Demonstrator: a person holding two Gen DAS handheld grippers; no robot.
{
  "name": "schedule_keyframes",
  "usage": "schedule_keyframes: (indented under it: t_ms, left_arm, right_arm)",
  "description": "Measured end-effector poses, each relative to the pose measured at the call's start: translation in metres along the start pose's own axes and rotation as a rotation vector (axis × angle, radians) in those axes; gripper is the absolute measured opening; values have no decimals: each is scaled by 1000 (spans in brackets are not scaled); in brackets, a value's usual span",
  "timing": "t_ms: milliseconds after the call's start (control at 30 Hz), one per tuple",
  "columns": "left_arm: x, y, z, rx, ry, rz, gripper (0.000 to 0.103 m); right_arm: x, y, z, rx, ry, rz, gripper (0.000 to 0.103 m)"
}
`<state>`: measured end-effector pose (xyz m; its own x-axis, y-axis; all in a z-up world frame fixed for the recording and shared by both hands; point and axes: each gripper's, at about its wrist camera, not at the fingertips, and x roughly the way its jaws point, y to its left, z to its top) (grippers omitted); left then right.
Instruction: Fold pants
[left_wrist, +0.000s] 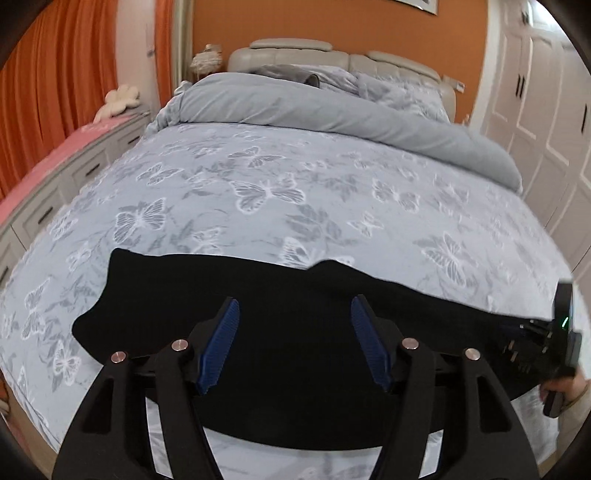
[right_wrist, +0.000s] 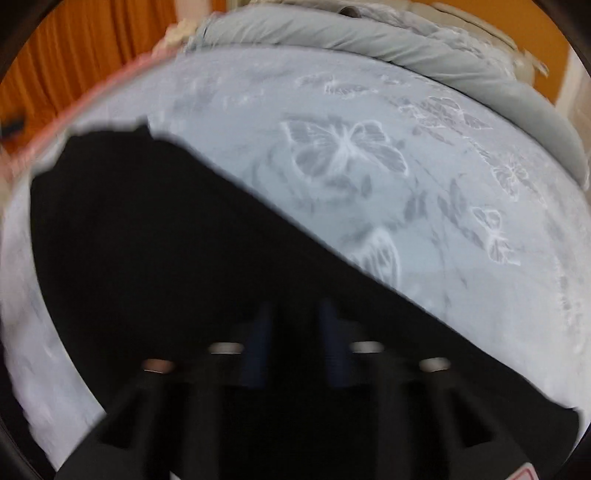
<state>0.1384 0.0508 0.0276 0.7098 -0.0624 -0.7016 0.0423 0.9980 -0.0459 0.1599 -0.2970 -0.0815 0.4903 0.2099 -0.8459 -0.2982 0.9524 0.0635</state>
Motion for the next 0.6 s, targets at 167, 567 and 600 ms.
schedule_keyframes:
  t_ms: [167, 567, 600]
  left_arm:
    - [29, 1, -23, -72, 59, -59, 61]
    - [37, -6, -43, -41, 63, -37, 62]
    - [36, -10, -44, -31, 56, -38, 62]
  right_arm:
    - [-9, -19, 20, 35, -82, -33, 3]
    - [-147, -149, -122, 530, -265, -391, 63]
    - [-154, -169, -145, 600, -245, -422, 63]
